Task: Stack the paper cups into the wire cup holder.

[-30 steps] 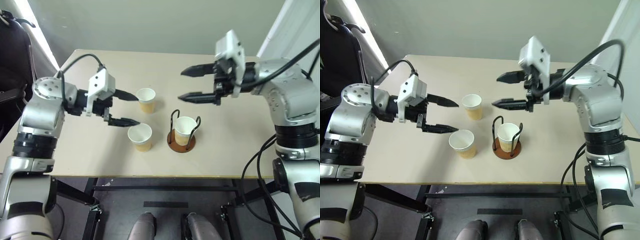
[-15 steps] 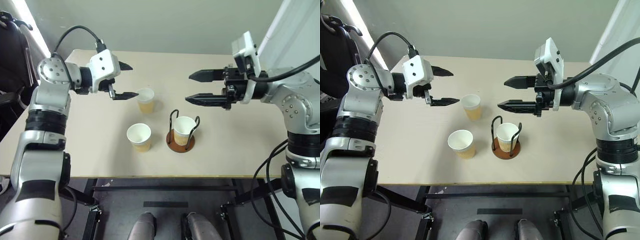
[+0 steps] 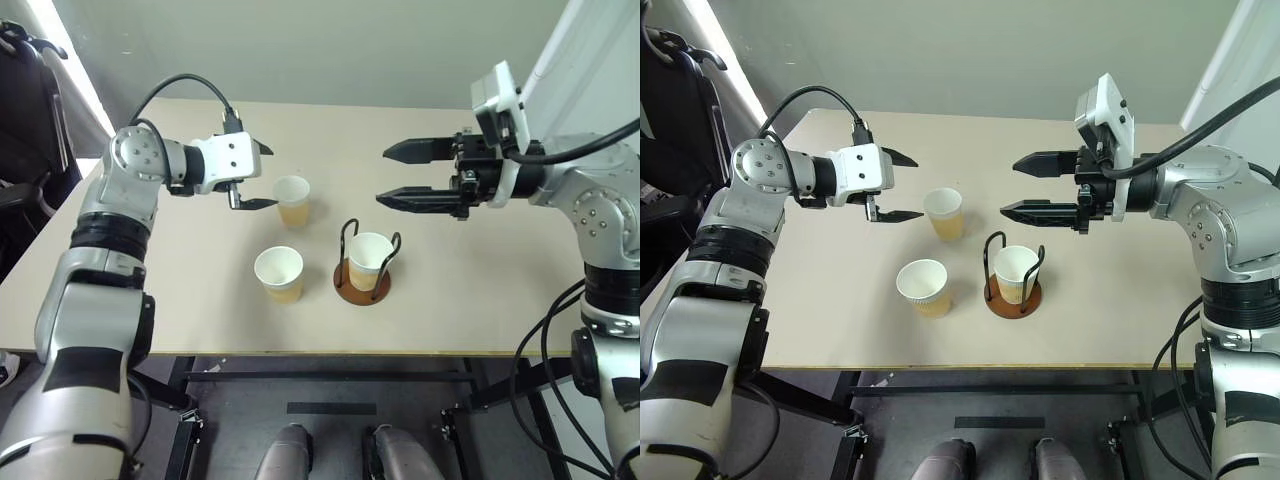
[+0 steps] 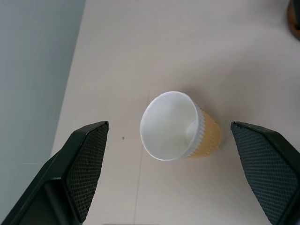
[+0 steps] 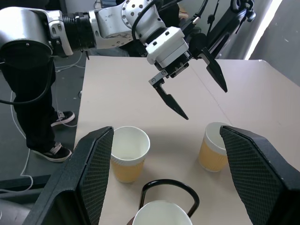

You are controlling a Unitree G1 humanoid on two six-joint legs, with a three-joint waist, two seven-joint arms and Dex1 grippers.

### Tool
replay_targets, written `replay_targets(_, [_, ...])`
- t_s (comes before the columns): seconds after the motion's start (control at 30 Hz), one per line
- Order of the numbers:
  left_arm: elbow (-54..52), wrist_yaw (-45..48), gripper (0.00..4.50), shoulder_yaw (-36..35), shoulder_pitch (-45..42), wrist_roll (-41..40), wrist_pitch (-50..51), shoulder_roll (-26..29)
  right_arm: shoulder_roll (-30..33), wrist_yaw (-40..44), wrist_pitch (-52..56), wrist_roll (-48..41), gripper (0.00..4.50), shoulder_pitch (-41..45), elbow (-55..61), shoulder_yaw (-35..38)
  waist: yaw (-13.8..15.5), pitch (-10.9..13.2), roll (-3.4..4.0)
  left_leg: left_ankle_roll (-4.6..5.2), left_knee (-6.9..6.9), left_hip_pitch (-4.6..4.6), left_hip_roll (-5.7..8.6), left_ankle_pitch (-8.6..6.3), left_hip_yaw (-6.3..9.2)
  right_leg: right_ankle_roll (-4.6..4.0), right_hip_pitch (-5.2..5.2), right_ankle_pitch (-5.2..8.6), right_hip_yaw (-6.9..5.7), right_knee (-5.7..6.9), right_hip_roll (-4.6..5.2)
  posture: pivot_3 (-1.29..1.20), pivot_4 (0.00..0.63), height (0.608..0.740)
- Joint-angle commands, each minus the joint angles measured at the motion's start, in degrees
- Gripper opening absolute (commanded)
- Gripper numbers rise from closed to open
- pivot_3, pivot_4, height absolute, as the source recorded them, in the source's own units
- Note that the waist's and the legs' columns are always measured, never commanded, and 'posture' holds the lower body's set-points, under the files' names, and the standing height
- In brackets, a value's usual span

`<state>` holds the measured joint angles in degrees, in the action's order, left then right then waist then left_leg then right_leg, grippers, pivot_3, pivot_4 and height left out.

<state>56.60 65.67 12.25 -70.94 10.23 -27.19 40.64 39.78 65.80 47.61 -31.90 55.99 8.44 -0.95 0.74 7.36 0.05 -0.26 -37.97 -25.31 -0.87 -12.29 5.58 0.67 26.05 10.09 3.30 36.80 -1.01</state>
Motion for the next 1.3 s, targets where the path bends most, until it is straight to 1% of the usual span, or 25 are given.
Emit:
replay_targets(0.03, [1.27,-1.19,4.50,0.10,-2.31,1.00,-2.09,-0.26,0.94,0.07,-1.29,-0.62,3.66,0.13,1.55,0.40,0.01,0.00,0.00,0.00,-0.01,-0.01,0.01,0.00,0.00,0.01,0.00,0.00,0.00,0.00,0.00,0.00,0.150,0.740])
replay_targets(0.2, [3.20,-0.38,4.50,0.37,-2.71,1.61,-2.75,-0.95,1.29,0.08,-1.71,-0.48,3.66,-0.25,1.59,0.12,-0.05,0.00,0.00,0.01,-0.03,-0.03,0.02,-0.01,0.01,0.05,0.01,0.00,0.00,0.00,0.00,0.00,0.150,0.740])
replay_targets(0.37, [4.20,0.43,4.50,2.56,-3.05,4.16,-2.43,-0.83,1.68,0.13,-1.83,-0.57,3.66,-0.36,1.34,0.06,-0.02,0.00,0.00,0.04,-0.07,-0.05,0.04,-0.02,0.02,0.09,0.02,0.00,0.00,0.00,0.00,0.00,0.150,0.740])
replay_targets(0.5, [5.94,-4.72,4.50,5.45,-3.40,9.04,-4.43,-0.71,1.76,0.09,-1.84,-0.62,3.66,-0.59,1.32,0.09,-0.01,0.00,0.00,0.06,-0.10,-0.07,0.06,-0.03,0.02,0.11,0.02,0.00,-0.01,0.00,0.00,0.00,0.150,0.740])
replay_targets(0.77, [8.67,-10.51,4.50,6.76,-4.23,12.01,-5.34,-2.89,2.00,0.11,-1.69,-0.71,3.66,-0.93,1.64,0.05,0.03,0.00,0.00,0.08,-0.13,-0.10,0.10,-0.04,0.01,0.16,0.03,0.00,-0.01,0.01,0.01,0.00,0.150,0.740])
replay_targets(0.93, [9.92,-11.79,4.50,6.93,-4.58,12.88,-5.22,-3.78,2.36,0.20,-1.85,-0.50,3.66,-1.30,1.80,-0.13,-0.03,0.00,0.00,0.11,-0.18,-0.14,0.11,-0.06,0.06,0.24,0.04,0.00,0.02,0.00,0.07,0.00,0.150,0.740])
replay_targets(1.07, [10.96,-12.53,4.50,6.91,-4.33,13.07,-5.14,-4.52,2.16,0.19,-3.59,0.31,3.66,-1.72,1.23,-0.28,0.01,0.00,0.00,0.12,-0.21,-0.15,0.14,-0.07,0.01,0.30,0.04,0.00,0.01,0.00,0.03,0.00,0.150,0.740])
replay_targets(1.2, [12.37,-11.36,4.50,6.40,-3.75,12.34,-3.89,-5.41,-0.03,0.47,-13.12,2.58,3.66,-2.99,-1.14,0.54,0.10,0.00,0.00,0.14,-0.26,-0.16,0.16,-0.07,0.02,0.37,0.03,-0.04,0.00,0.01,0.04,0.00,0.150,0.740])
replay_targets(1.3, [13.25,-12.63,4.50,6.92,-3.74,13.33,-3.75,-5.31,0.07,1.03,-14.95,3.26,3.66,-3.55,-1.56,-0.10,0.07,0.00,0.00,0.17,-0.31,-0.18,0.17,-0.08,0.02,0.41,0.03,-0.06,0.00,0.01,0.02,0.00,0.150,0.740])
